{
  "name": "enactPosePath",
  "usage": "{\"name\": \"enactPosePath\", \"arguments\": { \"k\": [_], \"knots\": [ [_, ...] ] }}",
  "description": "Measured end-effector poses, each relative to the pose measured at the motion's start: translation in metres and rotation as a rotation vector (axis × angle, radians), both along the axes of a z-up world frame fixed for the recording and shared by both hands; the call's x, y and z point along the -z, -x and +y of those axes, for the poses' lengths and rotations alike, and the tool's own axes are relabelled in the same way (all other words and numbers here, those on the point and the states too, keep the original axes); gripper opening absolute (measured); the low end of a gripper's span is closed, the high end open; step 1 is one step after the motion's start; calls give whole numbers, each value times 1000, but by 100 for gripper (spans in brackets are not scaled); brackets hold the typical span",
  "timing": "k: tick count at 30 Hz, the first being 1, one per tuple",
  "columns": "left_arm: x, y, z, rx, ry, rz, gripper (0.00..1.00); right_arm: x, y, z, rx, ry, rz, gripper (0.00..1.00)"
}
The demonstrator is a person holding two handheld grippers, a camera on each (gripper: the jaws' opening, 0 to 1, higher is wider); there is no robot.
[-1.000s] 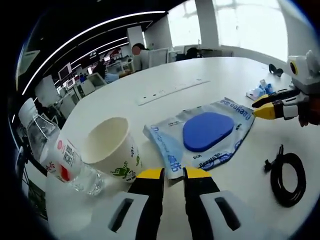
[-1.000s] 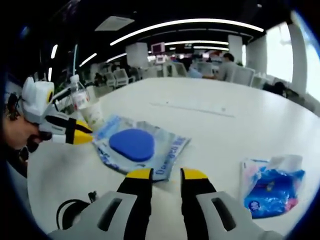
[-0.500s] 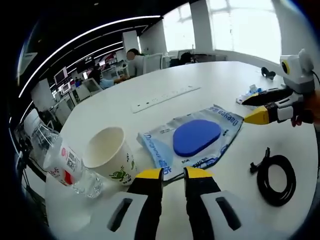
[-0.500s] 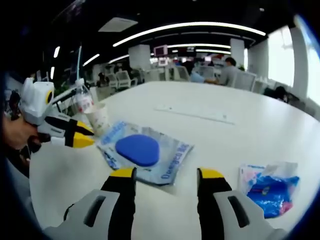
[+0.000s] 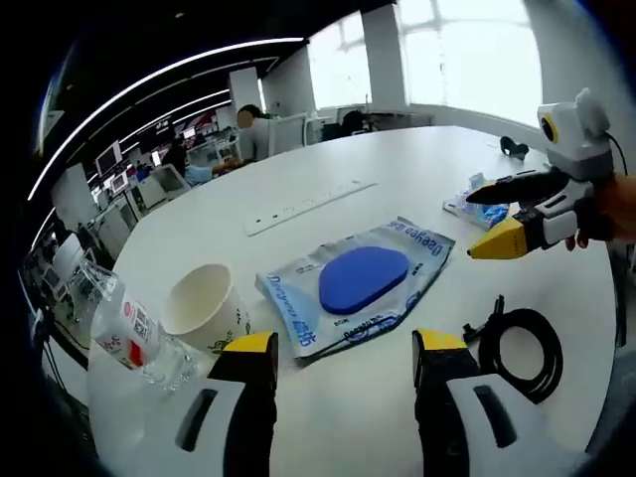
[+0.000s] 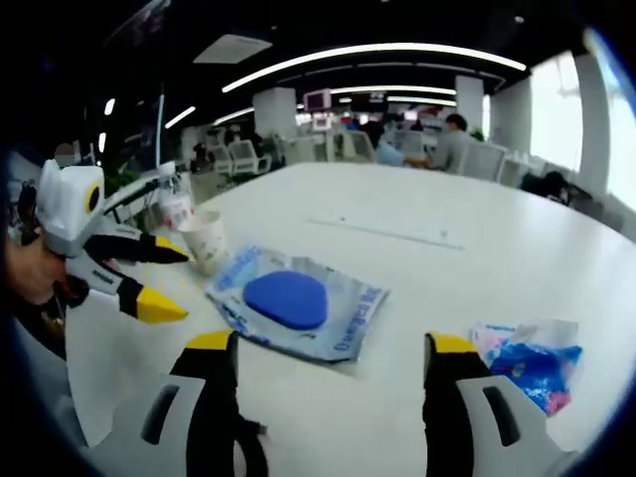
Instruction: Arrange the tabletop items into an orderly group along one side of the table until the central work area is clear of visible clutter.
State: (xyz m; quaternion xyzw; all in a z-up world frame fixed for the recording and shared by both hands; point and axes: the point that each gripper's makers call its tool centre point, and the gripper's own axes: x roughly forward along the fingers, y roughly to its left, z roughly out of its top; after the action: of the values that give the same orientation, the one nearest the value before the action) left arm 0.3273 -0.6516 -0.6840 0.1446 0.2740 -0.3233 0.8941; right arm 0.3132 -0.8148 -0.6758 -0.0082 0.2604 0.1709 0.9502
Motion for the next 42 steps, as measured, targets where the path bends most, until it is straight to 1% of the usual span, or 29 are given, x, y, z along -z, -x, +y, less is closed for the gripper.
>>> {"name": "enactPosePath", "arguments": {
  "k": [2, 3, 6, 8, 9, 10, 12, 14, 16, 18, 20, 22, 34, 42],
  "knots": [
    [-1, 1, 0, -12, 7, 7, 69, -3, 4, 0, 5, -7, 0, 79],
    [-2, 3, 0, -31, 28, 27, 73, -4, 5, 0, 6, -8, 0, 81],
    [-8, 6, -2, -44, 56, 29, 81, -9, 10, 0, 2, -3, -2, 85],
    [-9, 8, -6, -64, 97, 54, 87, -14, 14, -1, 1, -1, -12, 86],
    [-9, 11, -6, -82, 116, 77, 91, -17, 16, -2, 3, -6, -20, 88],
    [-11, 11, -6, -96, 135, 79, 93, -19, 16, -2, 7, -12, -23, 89],
    [-15, 12, -4, -98, 135, 66, 94, -22, 19, -3, 12, -14, -22, 92],
    [-16, 12, -4, -104, 140, 68, 95, -24, 23, -5, 17, -12, -22, 94],
    [-18, 14, -4, -110, 157, 71, 99, -26, 27, -5, 15, -7, -12, 97],
    [-19, 18, -5, -104, 163, 73, 99, -30, 31, -6, 14, -5, -14, 100],
    [-25, 21, -7, -89, 173, 49, 99, -34, 36, -6, 17, -2, -8, 100],
    [-28, 24, -9, -79, 175, 43, 99, -37, 40, -7, 20, 6, -9, 100],
    [-36, 38, -8, -29, 187, 45, 98, -56, 58, -8, 41, 39, -6, 98],
    [-43, 43, -9, 2, 200, 39, 97, -69, 72, -13, 80, 57, -11, 98]
  ]
}}
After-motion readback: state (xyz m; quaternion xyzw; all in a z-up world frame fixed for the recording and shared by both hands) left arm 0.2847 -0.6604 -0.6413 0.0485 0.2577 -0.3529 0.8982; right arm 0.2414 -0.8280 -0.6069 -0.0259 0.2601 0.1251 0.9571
